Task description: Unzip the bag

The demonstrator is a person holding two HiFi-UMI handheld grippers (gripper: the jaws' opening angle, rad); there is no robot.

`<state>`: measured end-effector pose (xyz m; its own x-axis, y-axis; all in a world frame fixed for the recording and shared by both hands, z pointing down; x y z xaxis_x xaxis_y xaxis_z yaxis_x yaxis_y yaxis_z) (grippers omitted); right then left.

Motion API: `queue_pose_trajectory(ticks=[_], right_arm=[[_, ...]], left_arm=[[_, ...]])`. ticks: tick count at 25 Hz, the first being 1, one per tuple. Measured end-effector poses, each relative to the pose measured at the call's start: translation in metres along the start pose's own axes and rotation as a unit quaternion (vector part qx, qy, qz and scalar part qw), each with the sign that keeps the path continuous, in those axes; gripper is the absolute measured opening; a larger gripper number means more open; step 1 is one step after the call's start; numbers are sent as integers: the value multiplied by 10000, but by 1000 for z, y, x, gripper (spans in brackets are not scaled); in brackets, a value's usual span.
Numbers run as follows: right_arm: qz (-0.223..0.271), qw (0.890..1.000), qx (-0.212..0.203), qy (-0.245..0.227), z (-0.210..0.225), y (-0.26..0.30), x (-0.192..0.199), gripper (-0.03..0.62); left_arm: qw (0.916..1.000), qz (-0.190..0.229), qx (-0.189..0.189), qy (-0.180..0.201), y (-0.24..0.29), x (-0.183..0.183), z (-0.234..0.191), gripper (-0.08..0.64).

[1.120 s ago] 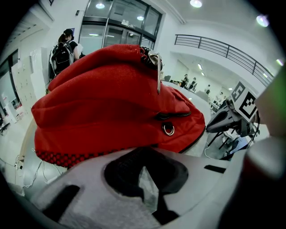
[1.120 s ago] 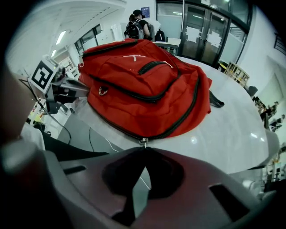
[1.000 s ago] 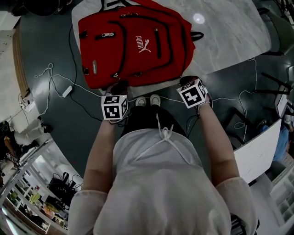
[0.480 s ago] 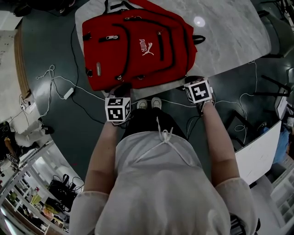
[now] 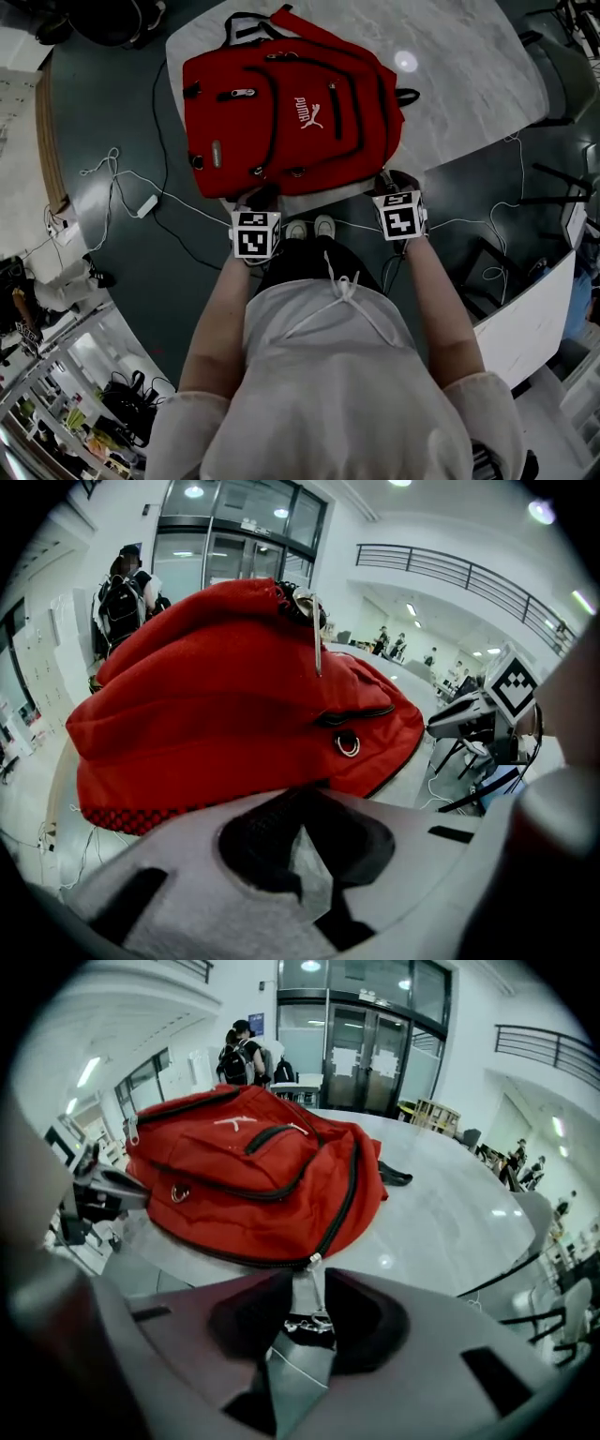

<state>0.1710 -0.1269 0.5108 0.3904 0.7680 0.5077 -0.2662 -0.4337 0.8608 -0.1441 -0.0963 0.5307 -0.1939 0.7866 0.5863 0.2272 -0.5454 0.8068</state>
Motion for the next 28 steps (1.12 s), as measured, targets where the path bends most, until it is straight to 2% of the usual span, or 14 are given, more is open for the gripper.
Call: queue_pose_trajectory(ticks=[3, 5, 8, 12, 16, 22, 28], right_arm=[[246, 9996, -83, 138, -14, -14, -8, 89], [436, 9987, -210, 171, -26, -25, -18, 89], [837, 9951, -324, 419, -37, -41, -36, 55], [1672, 9819, -293, 837, -45, -69, -64, 38], [2311, 9683, -314, 890, -56, -102, -91, 32], [2970, 9514, -553, 591, -77, -140, -129, 29], [3806, 9218, -670, 301, -87, -178, -161, 29]], left_arm=[[9996, -155, 197, 142, -10, -2, 4, 31], [9991, -76, 376, 197, -20, -6, 9, 31], [9964, 305, 708, 346, -36, -20, 23, 31], [9873, 1153, 973, 491, -64, -57, 35, 31], [9727, 2026, 1058, 395, -103, -101, 37, 31], [9404, 3217, 1012, 442, -160, -159, 36, 31], [9151, 3870, 907, 669, -200, -197, 37, 31]])
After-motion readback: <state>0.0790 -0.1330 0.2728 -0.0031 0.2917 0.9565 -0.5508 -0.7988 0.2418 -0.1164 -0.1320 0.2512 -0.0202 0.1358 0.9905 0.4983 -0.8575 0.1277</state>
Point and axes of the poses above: the fingertips, and each gripper's own axes: y forward along the fingers, z to its right, x out of its underside, the point moved 10 cm from there along -y, backward along the fingers, and after that the axes turned 6 degrees about -x, right-handed, at the moved point
